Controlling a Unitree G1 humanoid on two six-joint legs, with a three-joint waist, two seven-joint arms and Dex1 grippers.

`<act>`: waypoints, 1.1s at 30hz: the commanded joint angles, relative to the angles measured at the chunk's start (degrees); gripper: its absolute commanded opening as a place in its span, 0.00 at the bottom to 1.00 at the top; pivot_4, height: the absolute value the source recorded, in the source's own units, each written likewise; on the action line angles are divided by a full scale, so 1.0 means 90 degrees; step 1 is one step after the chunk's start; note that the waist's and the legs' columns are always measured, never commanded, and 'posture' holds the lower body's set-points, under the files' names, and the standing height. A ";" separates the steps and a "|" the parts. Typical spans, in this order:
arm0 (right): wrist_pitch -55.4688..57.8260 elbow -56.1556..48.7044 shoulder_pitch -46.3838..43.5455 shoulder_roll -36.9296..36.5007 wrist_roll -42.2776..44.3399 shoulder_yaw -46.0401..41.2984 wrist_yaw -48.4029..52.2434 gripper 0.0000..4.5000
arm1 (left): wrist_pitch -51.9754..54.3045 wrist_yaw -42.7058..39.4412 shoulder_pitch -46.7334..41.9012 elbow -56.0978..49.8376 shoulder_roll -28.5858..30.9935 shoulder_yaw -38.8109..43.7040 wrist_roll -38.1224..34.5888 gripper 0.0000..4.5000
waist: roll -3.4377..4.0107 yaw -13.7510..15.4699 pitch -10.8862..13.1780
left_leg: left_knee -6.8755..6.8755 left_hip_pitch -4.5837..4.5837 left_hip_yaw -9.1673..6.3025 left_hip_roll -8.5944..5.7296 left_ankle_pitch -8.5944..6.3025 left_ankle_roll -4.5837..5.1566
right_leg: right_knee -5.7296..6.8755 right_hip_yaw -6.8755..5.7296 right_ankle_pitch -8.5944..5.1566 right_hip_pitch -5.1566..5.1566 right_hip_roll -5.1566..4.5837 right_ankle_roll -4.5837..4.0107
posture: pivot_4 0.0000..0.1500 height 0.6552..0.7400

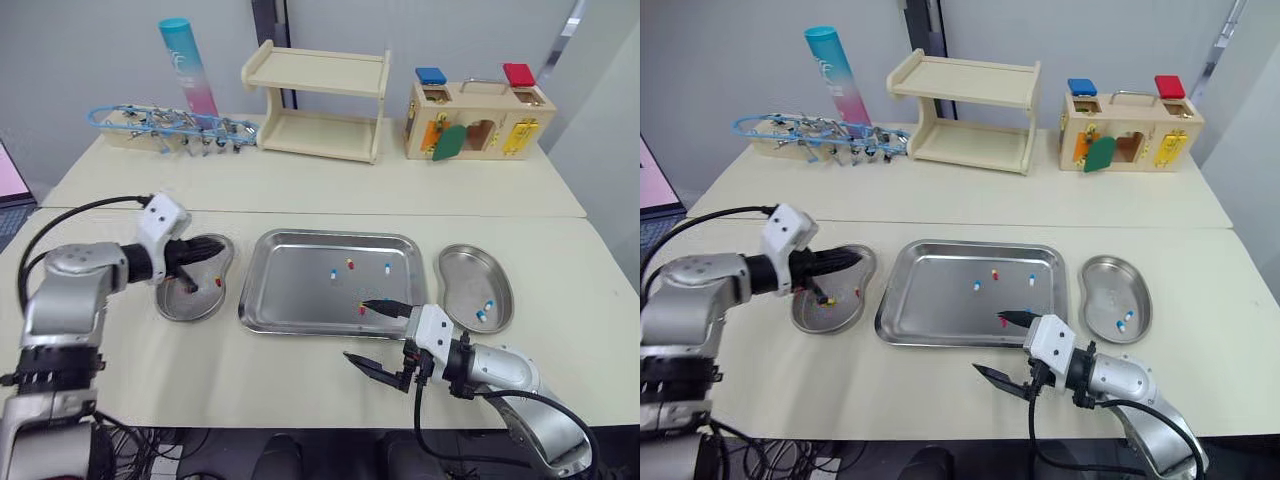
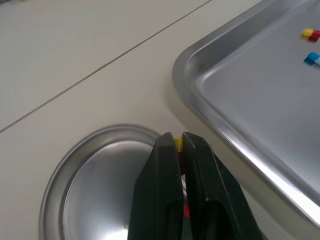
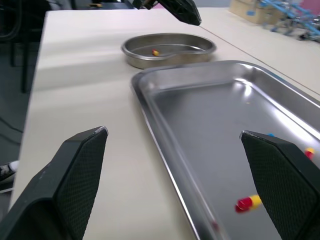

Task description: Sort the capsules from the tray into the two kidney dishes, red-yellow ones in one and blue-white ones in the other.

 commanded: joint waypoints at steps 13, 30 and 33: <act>-0.0426 0.0386 -0.0329 -0.0056 0.0162 0.0074 0.0463 1.00 | 0.1162 0.1679 0.0913 -0.1318 -0.0284 0.0682 -0.0640 0.26 | -0.0001 0.0061 0.0000 | -0.0001 -0.0001 -0.0002 0.0000 0.0000 0.0000 | 0.0001 -0.0003 0.0000 -0.0003 0.0000 0.0000 | 1.00 1.00; -0.0735 0.0398 -0.0220 -0.0250 0.0090 -0.0129 0.0433 1.00 | 0.0621 0.0950 0.1836 -0.2018 -0.0035 0.2086 -0.1801 0.54 | 0.0000 0.0058 0.0000 | -0.0004 -0.0002 0.0000 0.0001 0.0000 -0.0001 | 0.0000 -0.0001 0.0000 -0.0005 0.0000 -0.0001 | 1.00 1.00; -0.0626 0.0181 -0.0044 -0.0523 0.0273 -0.0466 0.0458 1.00 | 0.0280 0.0732 0.2520 -0.1979 -0.0029 0.2723 -0.1881 0.54 | 0.0000 0.0047 0.0001 | -0.0005 -0.0001 0.0004 0.0001 0.0000 -0.0001 | -0.0003 0.0002 0.0000 -0.0005 -0.0002 -0.0001 | 1.00 1.00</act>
